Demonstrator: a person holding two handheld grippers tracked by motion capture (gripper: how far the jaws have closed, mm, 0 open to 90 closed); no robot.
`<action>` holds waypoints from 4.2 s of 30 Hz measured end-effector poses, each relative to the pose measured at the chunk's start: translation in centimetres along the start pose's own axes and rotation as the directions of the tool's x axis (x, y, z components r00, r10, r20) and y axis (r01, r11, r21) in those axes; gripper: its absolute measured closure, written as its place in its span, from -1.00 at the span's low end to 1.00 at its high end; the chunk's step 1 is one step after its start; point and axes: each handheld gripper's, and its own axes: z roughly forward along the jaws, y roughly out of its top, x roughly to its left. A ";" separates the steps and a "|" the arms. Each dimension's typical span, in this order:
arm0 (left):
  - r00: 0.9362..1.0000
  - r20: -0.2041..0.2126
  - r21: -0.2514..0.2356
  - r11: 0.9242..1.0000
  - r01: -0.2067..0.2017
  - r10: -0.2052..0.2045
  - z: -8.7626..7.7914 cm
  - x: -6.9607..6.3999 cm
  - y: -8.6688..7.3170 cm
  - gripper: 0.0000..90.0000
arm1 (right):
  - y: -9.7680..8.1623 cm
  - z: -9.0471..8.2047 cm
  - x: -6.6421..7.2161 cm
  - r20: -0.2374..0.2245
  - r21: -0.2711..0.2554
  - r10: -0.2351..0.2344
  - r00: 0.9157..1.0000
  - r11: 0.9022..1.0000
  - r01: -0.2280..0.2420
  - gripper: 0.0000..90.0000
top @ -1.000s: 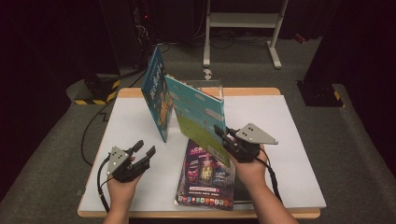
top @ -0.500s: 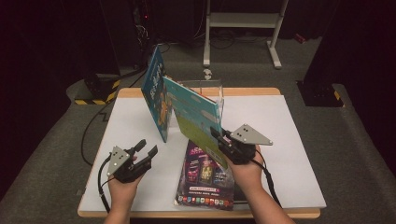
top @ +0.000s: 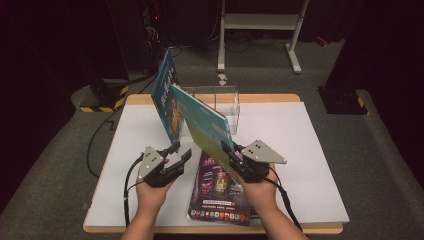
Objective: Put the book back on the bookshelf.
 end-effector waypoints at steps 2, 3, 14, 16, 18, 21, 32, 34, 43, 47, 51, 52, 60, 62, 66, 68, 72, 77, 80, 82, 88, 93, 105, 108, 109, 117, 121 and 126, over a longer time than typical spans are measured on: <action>1.000 0.013 0.005 1.000 0.010 -0.010 1.2 -0.5 0.2 0.11 | -0.1 0.0 0.1 0.003 -0.003 -0.002 1.000 1.000 0.002 0.77; 1.000 0.017 0.006 1.000 0.016 -0.016 1.5 -0.7 0.2 0.12 | -0.1 0.0 0.2 0.003 -0.003 0.001 1.000 1.000 0.000 0.77; 0.998 0.002 0.016 0.998 0.066 -0.066 4.7 -1.4 0.1 0.17 | -0.3 -0.2 0.4 -0.004 -0.006 0.005 1.000 1.000 -0.005 0.75; 0.998 -0.001 0.016 0.998 0.064 -0.064 4.7 -1.3 0.2 0.18 | -0.3 -0.3 0.6 -0.008 -0.006 0.006 1.000 1.000 -0.006 0.74; 0.997 0.002 0.008 0.997 0.071 -0.071 4.5 -1.3 0.2 0.17 | -0.4 -0.4 0.6 -0.014 -0.007 0.004 1.000 1.000 -0.004 0.74; 0.998 -0.001 0.011 0.998 0.060 -0.060 4.1 -1.2 0.2 0.17 | -0.6 -0.5 0.5 -0.056 -0.006 0.010 0.998 1.000 -0.010 0.68; 0.997 -0.009 -0.003 0.997 0.078 -0.078 3.3 -0.6 0.2 0.15 | -0.8 -1.0 0.7 -0.173 0.003 -0.008 0.985 1.000 0.009 0.59; 0.998 -0.007 -0.001 0.998 0.069 -0.069 3.1 -0.6 0.2 0.15 | -0.9 -1.0 1.0 -0.186 0.007 -0.020 0.982 1.000 0.021 0.56; 0.997 -0.003 -0.009 0.997 0.076 -0.076 2.0 0.0 0.2 0.15 | -1.4 -0.9 2.1 -0.246 0.006 -0.028 0.969 1.000 0.031 0.47; 0.997 -0.012 -0.012 0.997 0.081 -0.081 1.5 0.5 0.3 0.15 | -1.7 -0.5 2.9 -0.282 0.012 -0.035 0.959 0.999 0.039 0.38; 0.997 -0.010 -0.011 0.997 0.079 -0.079 0.8 1.0 0.3 0.16 | -2.0 -0.3 3.6 -0.301 0.010 -0.042 0.953 0.999 0.047 0.35; 0.997 -0.010 -0.006 0.997 0.073 -0.074 0.7 1.1 0.4 0.16 | -2.0 -0.1 3.8 -0.313 0.010 -0.042 0.949 0.999 0.047 0.32; 0.997 -0.019 -0.007 0.998 0.069 -0.070 0.2 1.8 0.6 0.16 | -2.4 0.5 5.3 -0.350 0.013 -0.065 0.934 0.997 0.074 0.18; 0.997 -0.021 -0.005 0.998 0.068 -0.069 0.1 1.9 0.6 0.16 | -2.4 0.6 5.3 -0.358 0.013 -0.055 0.932 0.998 0.064 0.18; 0.997 -0.027 -0.006 0.998 0.069 -0.069 0.1 2.1 0.8 0.17 | -2.4 0.8 5.5 -0.368 0.011 -0.056 0.928 0.998 0.064 0.14; 0.997 -0.028 -0.006 0.998 0.066 -0.066 0.1 2.2 0.9 0.17 | -2.5 1.0 5.8 -0.374 0.014 -0.061 0.925 0.997 0.071 0.10; 0.998 -0.031 -0.001 0.998 0.059 -0.059 0.0 2.4 1.1 0.18 | -2.5 1.3 6.2 -0.377 0.007 -0.059 0.924 0.998 0.066 0.06; 0.998 -0.021 0.006 0.999 0.052 -0.052 0.1 2.3 1.3 0.18 | -2.4 1.8 6.7 -0.377 0.006 -0.051 0.925 0.998 0.057 -0.08; 0.999 -0.017 0.017 0.999 0.038 -0.038 -0.1 2.4 1.3 0.16 | -2.7 2.0 7.3 -0.363 0.002 -0.073 0.929 0.997 0.079 -0.17; 0.999 -0.017 0.016 0.999 0.039 -0.039 -0.3 2.5 1.3 0.16 | -2.9 2.1 7.6 -0.359 0.000 -0.078 0.930 0.996 0.084 -0.17; 0.999 -0.021 0.018 0.999 0.034 -0.034 -1.4 3.0 1.2 0.09 | -3.3 2.1 8.1 -0.356 -0.004 -0.070 0.932 0.997 0.073 -0.15; 1.000 -0.029 0.030 1.000 -0.004 0.005 -3.5 3.1 0.8 -0.03 | -3.5 2.1 8.2 -0.357 -0.002 -0.070 0.931 0.997 0.074 -0.14; 1.000 -0.006 -0.016 1.000 -0.013 0.013 -8.8 -0.3 2.5 -0.29 | -3.7 2.1 8.3 -0.353 -0.011 -0.060 0.934 0.998 0.060 -0.13; 1.000 0.022 -0.032 0.999 -0.004 0.004 -9.4 -1.4 2.8 -0.34 | -3.7 2.1 8.3 -0.354 -0.012 -0.059 0.933 0.998 0.059 -0.12; 1.000 0.027 -0.038 0.999 0.001 0.000 -9.5 -1.7 2.9 -0.36 | -3.7 2.1 8.3 -0.354 -0.013 -0.059 0.933 0.998 0.058 -0.12; 0.995 0.103 -0.061 0.998 0.013 -0.007 -10.0 -4.4 2.8 -0.46 | -3.8 2.2 8.4 -0.357 -0.018 -0.058 0.932 0.998 0.056 -0.12; 0.996 0.089 -0.032 0.999 0.025 -0.022 -8.6 -4.9 2.2 -0.43 | -3.9 2.3 8.5 -0.359 -0.020 -0.055 0.932 0.998 0.051 -0.12; 0.998 0.058 -0.042 0.999 0.017 -0.014 -7.7 -5.0 1.7 -0.18 | -4.0 2.3 8.5 -0.358 -0.019 -0.055 0.932 0.999 0.051 -0.12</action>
